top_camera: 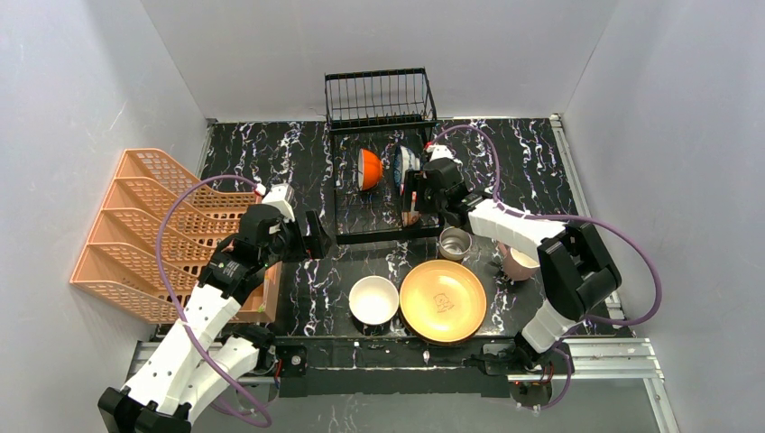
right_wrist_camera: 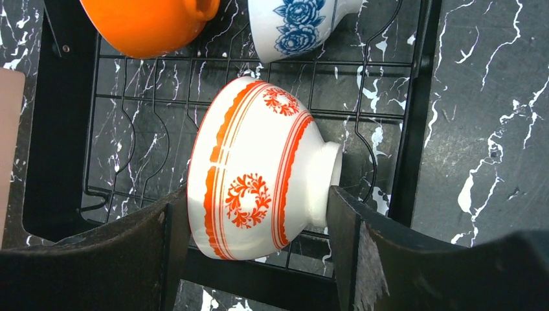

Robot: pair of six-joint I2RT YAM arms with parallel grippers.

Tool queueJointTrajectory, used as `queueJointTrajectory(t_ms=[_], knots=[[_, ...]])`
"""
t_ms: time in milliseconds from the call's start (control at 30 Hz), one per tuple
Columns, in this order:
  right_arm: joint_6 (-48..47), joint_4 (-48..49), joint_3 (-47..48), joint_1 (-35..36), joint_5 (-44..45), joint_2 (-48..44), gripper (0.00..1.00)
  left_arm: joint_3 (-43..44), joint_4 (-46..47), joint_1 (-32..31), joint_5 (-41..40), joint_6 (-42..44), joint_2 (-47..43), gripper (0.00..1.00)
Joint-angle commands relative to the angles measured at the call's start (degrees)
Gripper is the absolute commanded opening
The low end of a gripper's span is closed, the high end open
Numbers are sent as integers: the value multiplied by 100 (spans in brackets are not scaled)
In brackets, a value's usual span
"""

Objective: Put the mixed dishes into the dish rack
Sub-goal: Insert the bowl into the dish rack.

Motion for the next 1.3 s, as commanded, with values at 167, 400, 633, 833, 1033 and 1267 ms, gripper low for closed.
queueJointTrajectory(t_ms=[167, 400, 633, 833, 1033, 1267], knots=[[212, 111, -79, -20, -138, -23, 19, -52, 36, -1, -35, 88, -46, 98], [170, 7, 17, -19, -46, -84, 56, -55, 37, -1, -35, 88, -53, 98], [102, -3, 143, -19, 18, -112, 77, -53, 36, -1, -48, 87, -72, 98], [68, -153, 167, -21, 59, -177, 93, -44, 13, -1, -66, 80, -78, 98], [37, -185, 216, -21, 105, -257, 99, -44, 10, -1, -95, 79, -79, 98], [-51, -470, 360, -21, 464, -696, 99, -40, 5, -1, -75, 86, -65, 98]])
